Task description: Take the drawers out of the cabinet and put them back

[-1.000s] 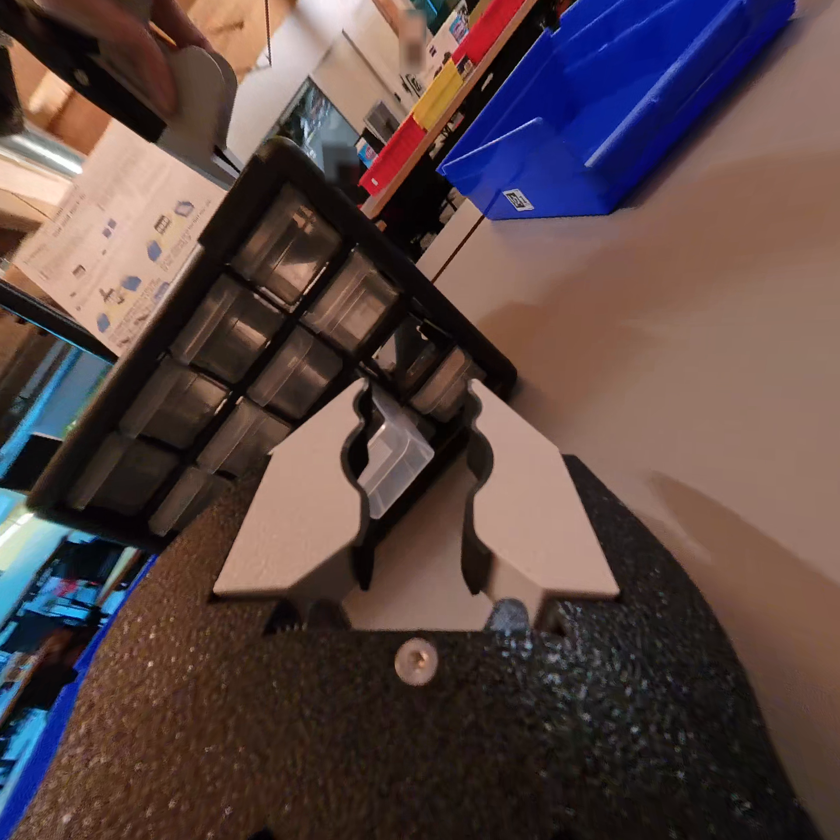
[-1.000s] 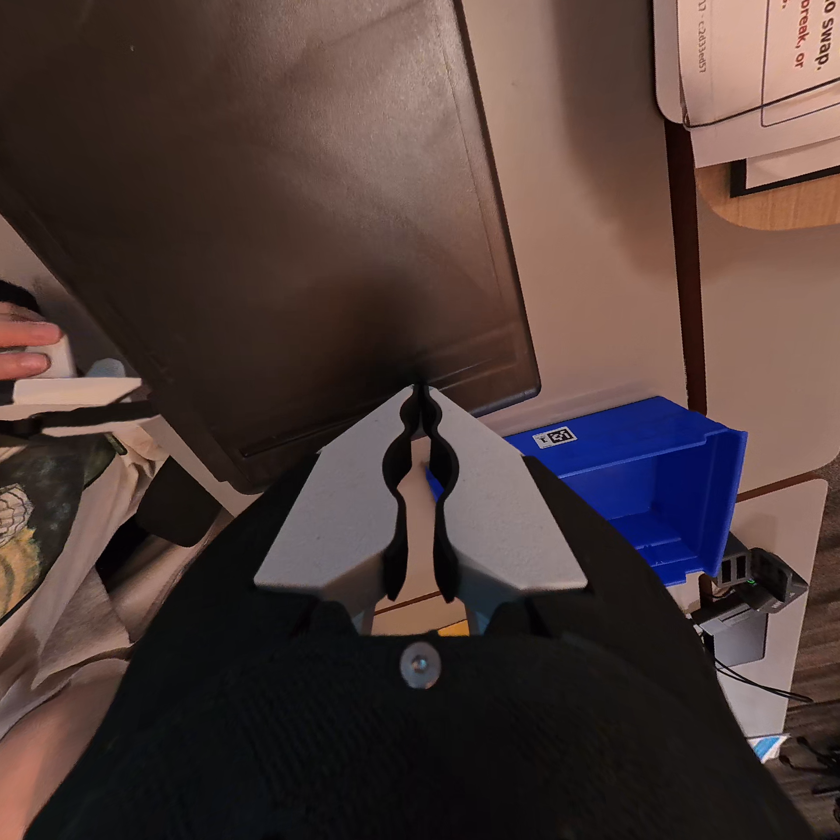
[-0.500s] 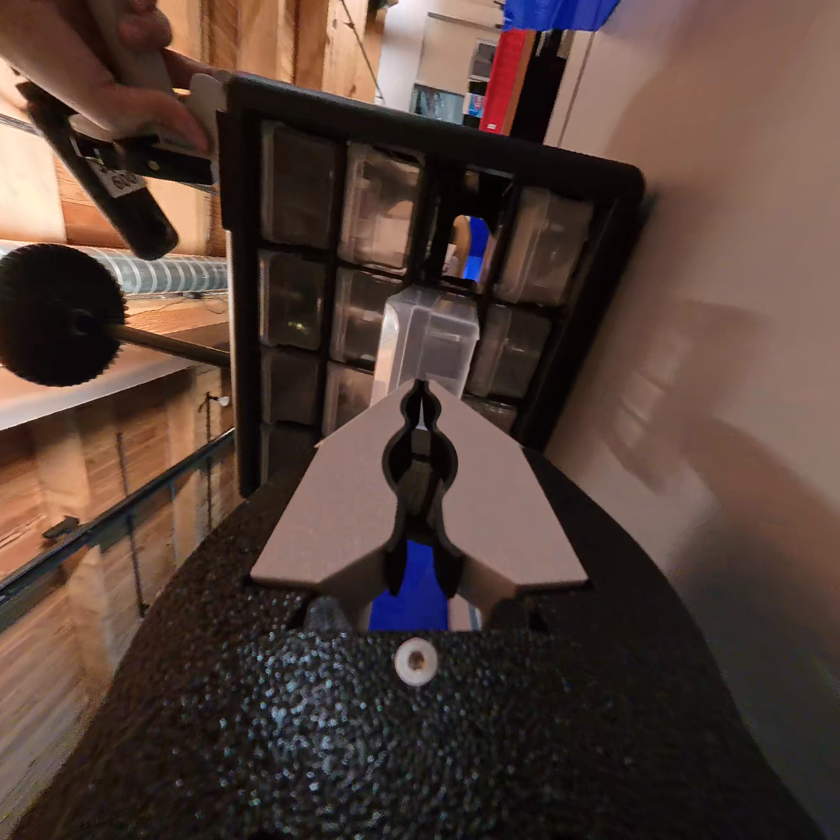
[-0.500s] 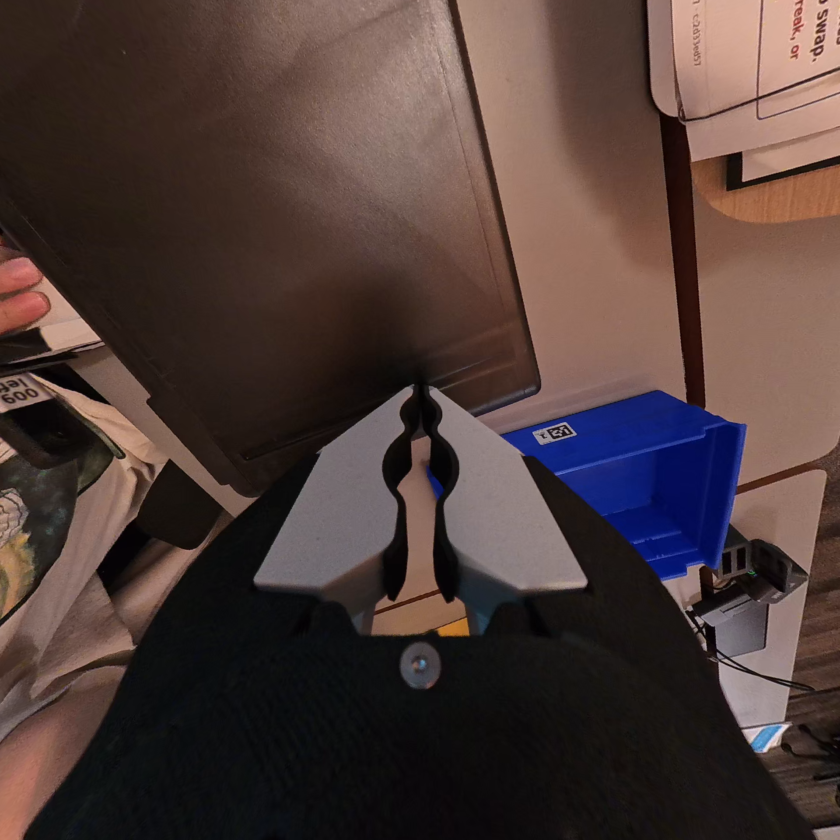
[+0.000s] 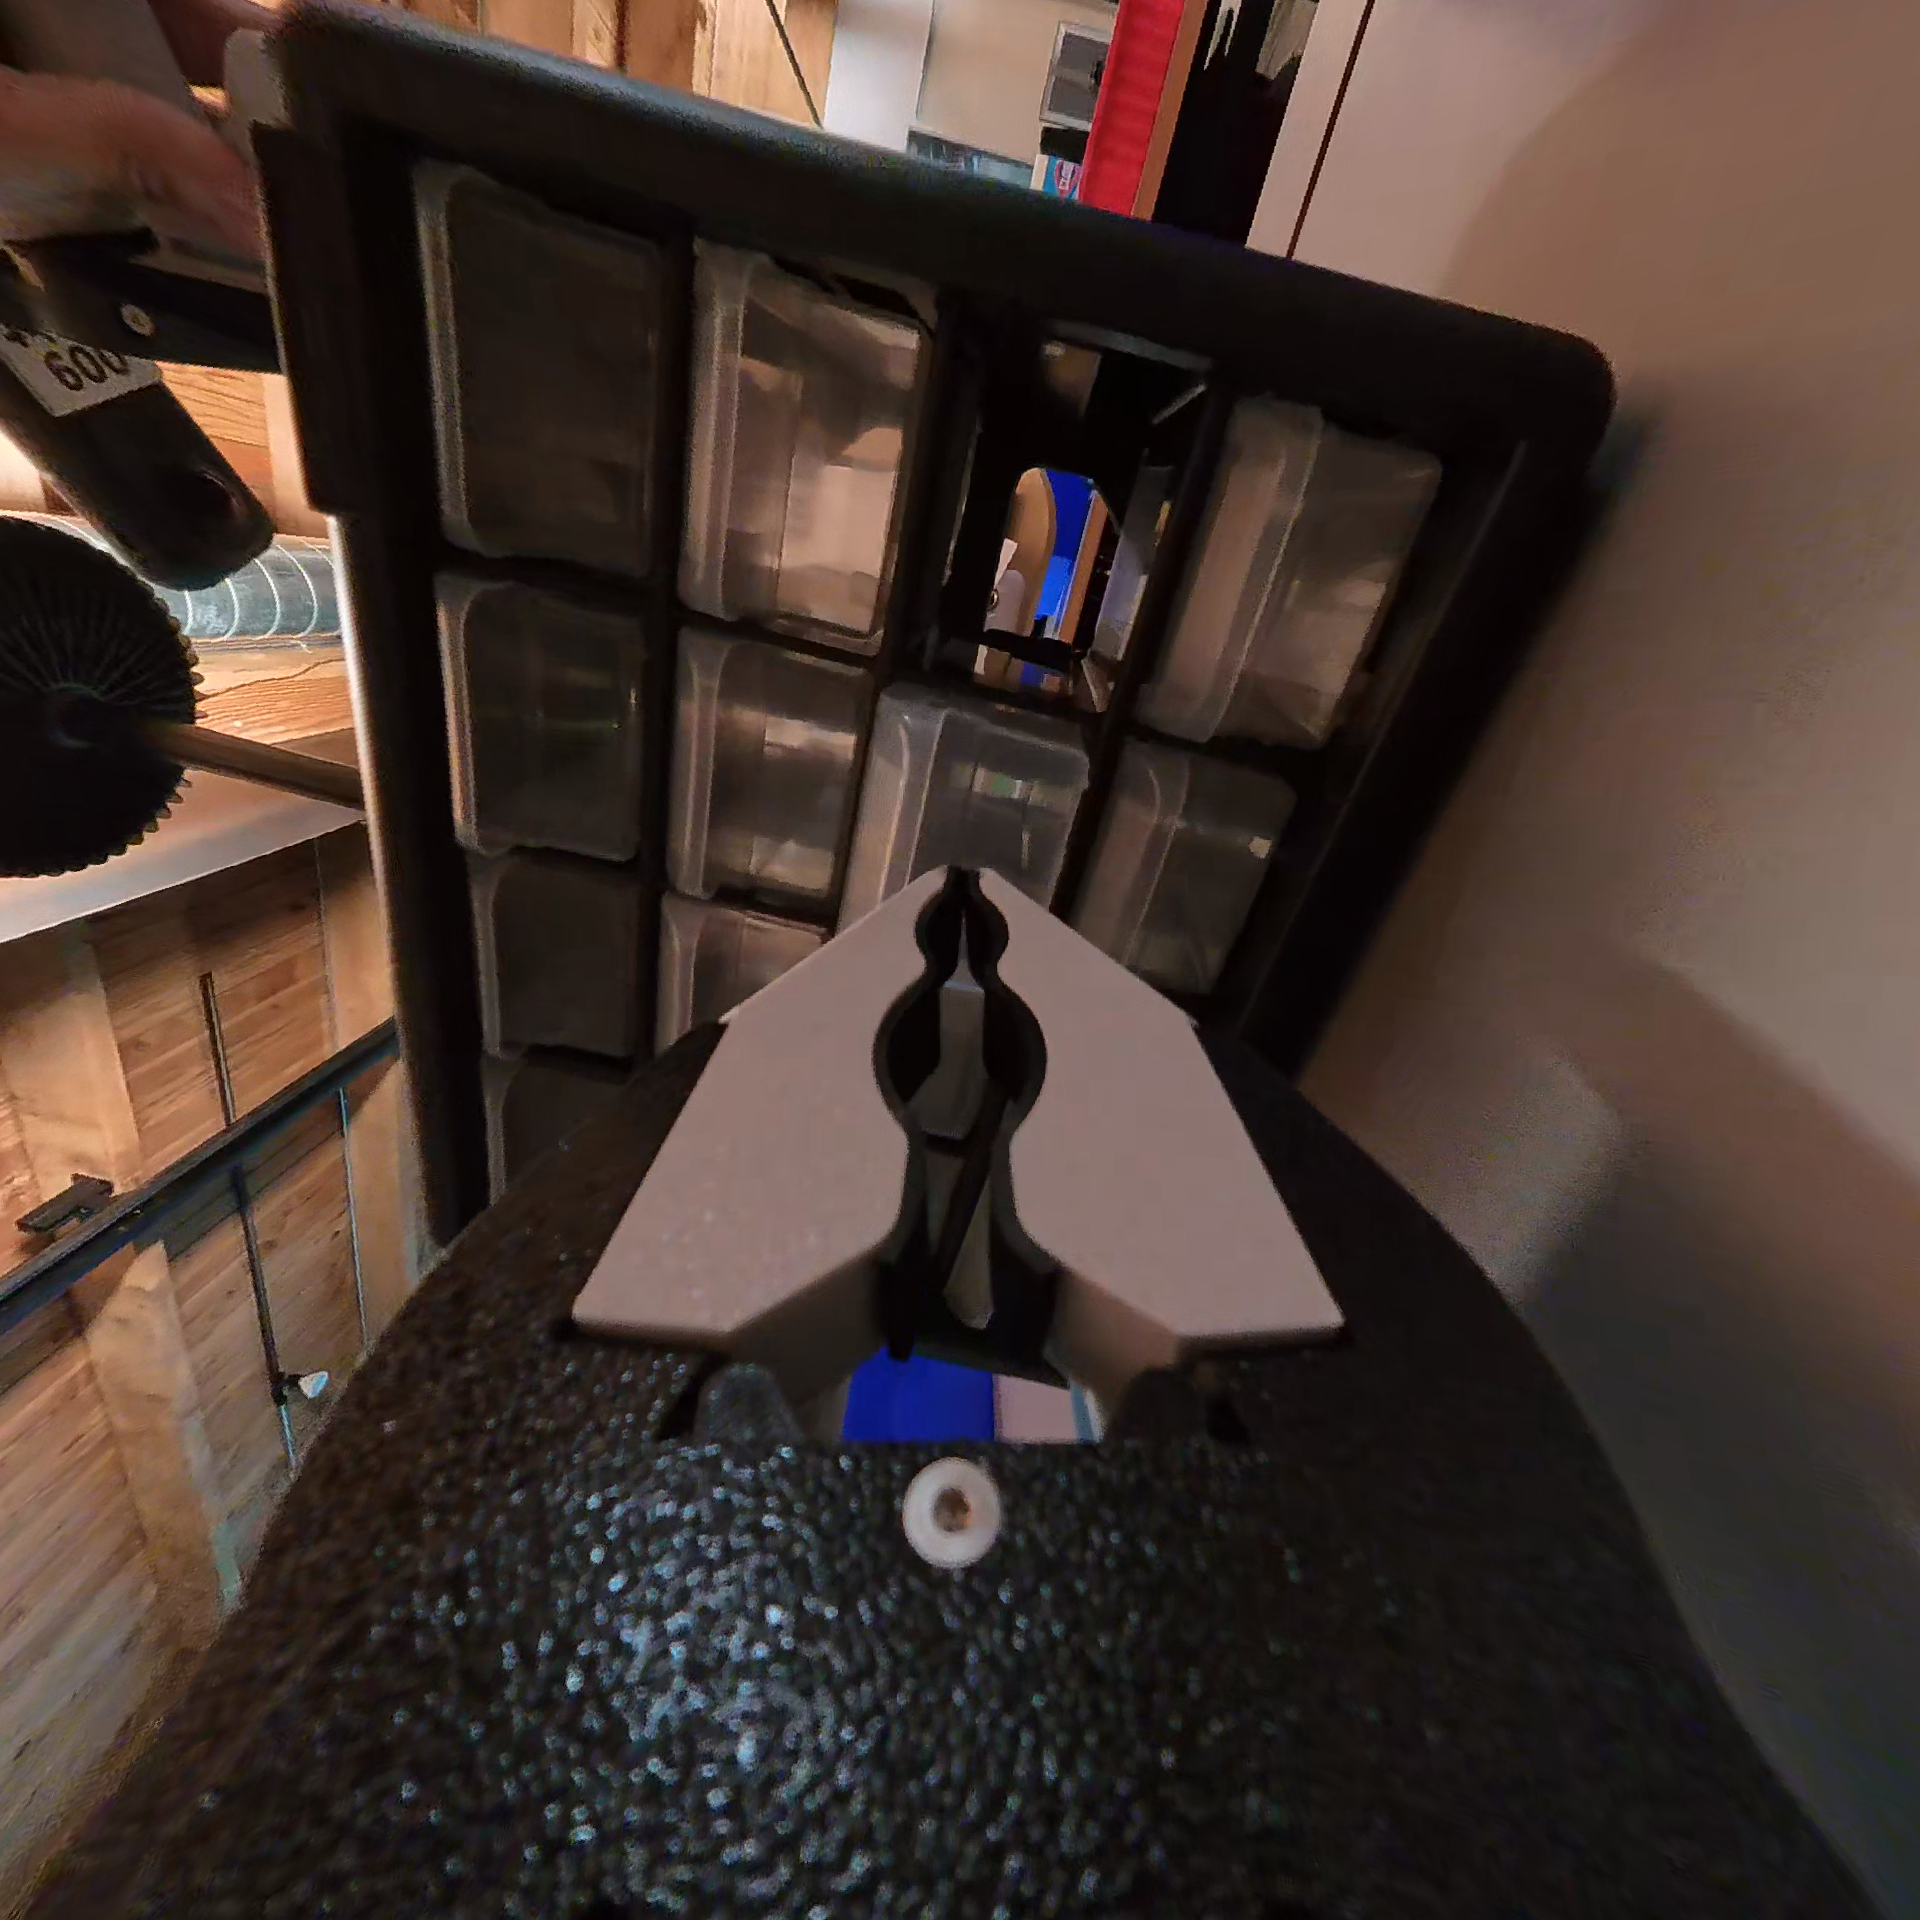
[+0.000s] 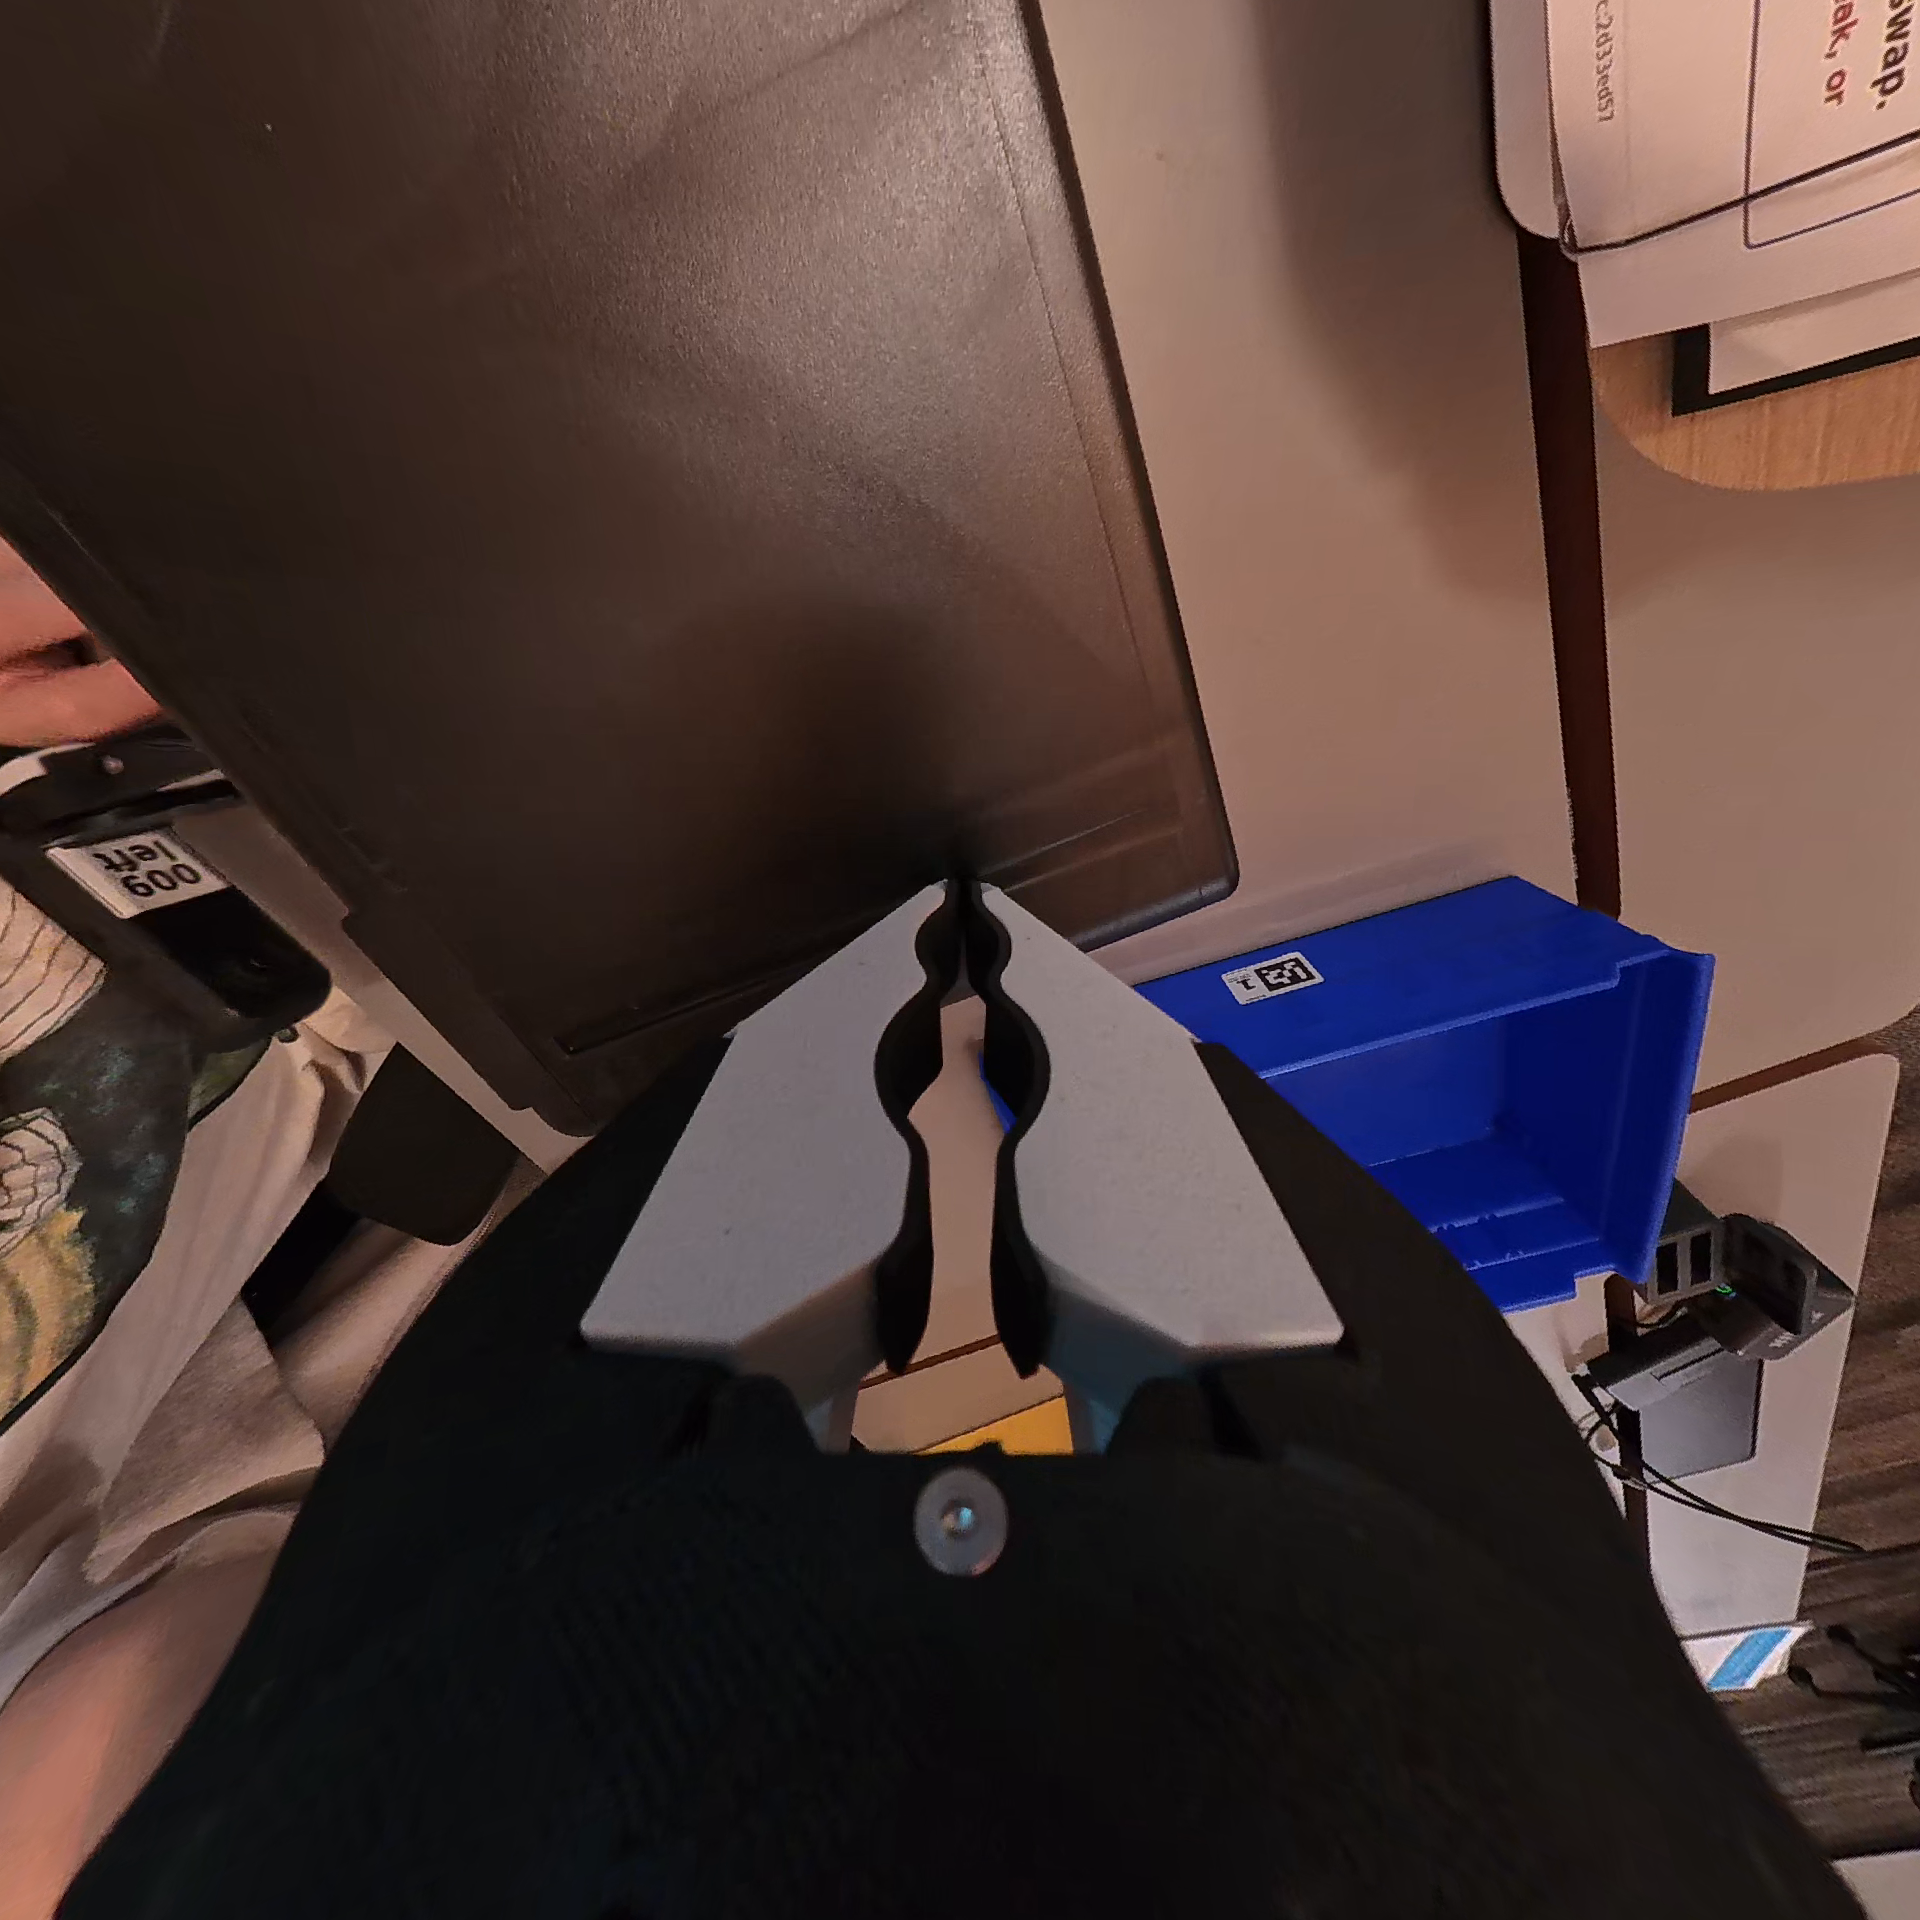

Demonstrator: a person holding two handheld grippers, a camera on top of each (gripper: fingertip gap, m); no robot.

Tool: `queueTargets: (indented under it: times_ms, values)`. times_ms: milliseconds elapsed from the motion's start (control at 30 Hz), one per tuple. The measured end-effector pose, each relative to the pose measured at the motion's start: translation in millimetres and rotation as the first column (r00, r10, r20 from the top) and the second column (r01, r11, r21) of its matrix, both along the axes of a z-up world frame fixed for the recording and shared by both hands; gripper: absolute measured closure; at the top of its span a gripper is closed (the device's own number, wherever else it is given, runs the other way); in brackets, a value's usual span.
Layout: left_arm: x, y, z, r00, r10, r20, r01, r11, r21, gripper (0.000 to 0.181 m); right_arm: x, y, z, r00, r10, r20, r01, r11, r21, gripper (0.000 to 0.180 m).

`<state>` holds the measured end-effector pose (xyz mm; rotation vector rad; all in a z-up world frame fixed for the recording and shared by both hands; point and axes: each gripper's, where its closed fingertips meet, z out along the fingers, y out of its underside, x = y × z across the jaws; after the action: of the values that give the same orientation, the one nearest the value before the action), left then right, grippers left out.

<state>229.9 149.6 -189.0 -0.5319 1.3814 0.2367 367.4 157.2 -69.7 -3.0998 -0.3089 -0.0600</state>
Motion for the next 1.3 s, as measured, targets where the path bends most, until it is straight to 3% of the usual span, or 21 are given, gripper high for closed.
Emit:
queueTargets:
  times_ms: [633,800,967,1100,1200,1300]
  values:
    - [20.9,17.1,-3.8,1.0,-0.005,-0.023,0.004,0.998,-0.059,0.181,0.0,0.1,-0.1,1.0,0.002,0.007,-0.002,1.0,0.003,0.18]
    - [-12.0,8.8,25.2,0.979,-0.135,0.15,0.171,0.951,-0.258,0.181,0.1,0.2,0.0,1.0,0.012,0.014,-0.012,1.0,0.017,0.18]
    - [-70.4,75.2,86.4,0.943,-0.048,0.33,0.19,0.89,-0.414,0.181,0.0,0.4,-0.1,1.0,0.013,0.01,-0.013,1.0,0.023,0.18]
    - [-114.7,158.3,120.9,0.938,0.053,0.342,0.142,0.842,-0.52,0.181,0.2,0.5,-0.1,1.0,0.006,0.024,-0.007,1.0,0.028,0.18]
    - [-139.9,231.9,130.0,0.962,0.127,0.243,0.037,0.818,-0.574,0.181,0.3,0.8,0.0,1.0,0.003,0.012,-0.004,0.999,0.051,0.18]
    - [-147.5,296.6,101.8,0.99,0.136,-0.043,-0.13,0.738,-0.662,0.163,-0.4,1.5,0.0,1.0,0.005,-0.024,-0.004,0.998,0.069,0.18]
